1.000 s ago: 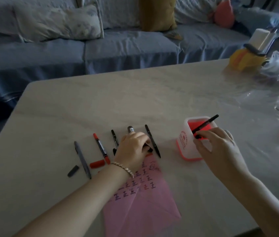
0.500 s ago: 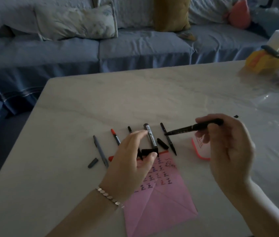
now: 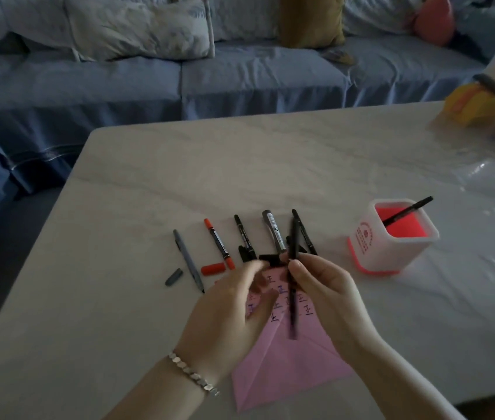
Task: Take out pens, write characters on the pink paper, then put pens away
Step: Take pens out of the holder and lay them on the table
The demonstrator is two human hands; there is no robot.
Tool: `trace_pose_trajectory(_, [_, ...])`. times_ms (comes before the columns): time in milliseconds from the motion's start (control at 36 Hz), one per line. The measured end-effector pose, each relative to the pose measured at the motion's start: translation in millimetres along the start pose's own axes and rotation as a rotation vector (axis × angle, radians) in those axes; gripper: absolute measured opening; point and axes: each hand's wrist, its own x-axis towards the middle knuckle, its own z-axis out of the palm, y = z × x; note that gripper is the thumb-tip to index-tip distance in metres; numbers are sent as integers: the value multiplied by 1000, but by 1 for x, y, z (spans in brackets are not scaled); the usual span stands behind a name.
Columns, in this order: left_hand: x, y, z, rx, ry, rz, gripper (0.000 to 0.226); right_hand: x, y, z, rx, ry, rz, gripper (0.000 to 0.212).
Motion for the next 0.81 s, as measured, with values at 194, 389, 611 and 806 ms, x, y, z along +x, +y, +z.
trace_pose_trajectory(194, [1, -19, -7, 384, -6, 326, 46, 1, 0, -26, -586, -268, 61, 24])
trace_pose_trajectory(389, [-6, -19, -2, 395, -99, 289, 42, -8, -21, -42, -498, -514, 156, 31])
trace_pose_trajectory(611, [-10, -7, 9, 180, -123, 181, 30, -11, -9, -41, 58, -202, 112, 27])
trace_pose_trajectory(806, [-15, 9, 25, -80, -82, 37, 34, -23, 12, -7, -31, -42, -47, 15])
